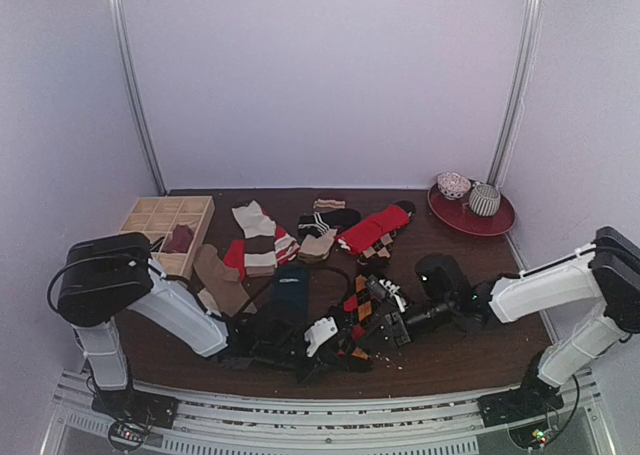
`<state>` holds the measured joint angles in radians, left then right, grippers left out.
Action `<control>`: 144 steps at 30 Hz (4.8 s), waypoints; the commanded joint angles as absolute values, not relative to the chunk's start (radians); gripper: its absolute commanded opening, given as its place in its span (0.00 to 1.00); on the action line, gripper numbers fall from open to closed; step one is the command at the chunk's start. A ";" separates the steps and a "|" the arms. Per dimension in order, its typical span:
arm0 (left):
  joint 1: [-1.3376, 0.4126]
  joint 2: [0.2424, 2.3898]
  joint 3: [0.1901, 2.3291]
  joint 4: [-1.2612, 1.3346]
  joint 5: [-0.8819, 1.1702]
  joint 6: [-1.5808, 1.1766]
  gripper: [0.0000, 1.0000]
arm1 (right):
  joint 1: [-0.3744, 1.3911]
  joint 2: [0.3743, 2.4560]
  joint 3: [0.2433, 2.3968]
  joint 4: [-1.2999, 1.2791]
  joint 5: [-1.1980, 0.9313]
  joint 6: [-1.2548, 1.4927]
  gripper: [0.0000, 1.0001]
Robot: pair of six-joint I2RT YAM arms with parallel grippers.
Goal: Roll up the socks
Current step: Roll a pair of socks at the center of the board.
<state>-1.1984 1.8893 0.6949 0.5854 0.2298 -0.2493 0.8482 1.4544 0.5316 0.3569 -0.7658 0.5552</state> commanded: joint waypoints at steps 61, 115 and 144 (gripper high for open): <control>-1.232 1.394 0.427 0.502 0.030 -0.107 0.47 | 0.990 1.787 0.822 -0.127 -0.704 0.126 0.04; -1.253 1.890 0.646 0.676 0.221 -0.033 0.44 | 0.859 1.908 0.858 -0.219 -0.952 0.131 0.05; -1.222 1.994 0.505 0.495 0.341 -0.541 0.00 | 1.240 1.327 0.357 0.579 -0.117 -0.399 0.59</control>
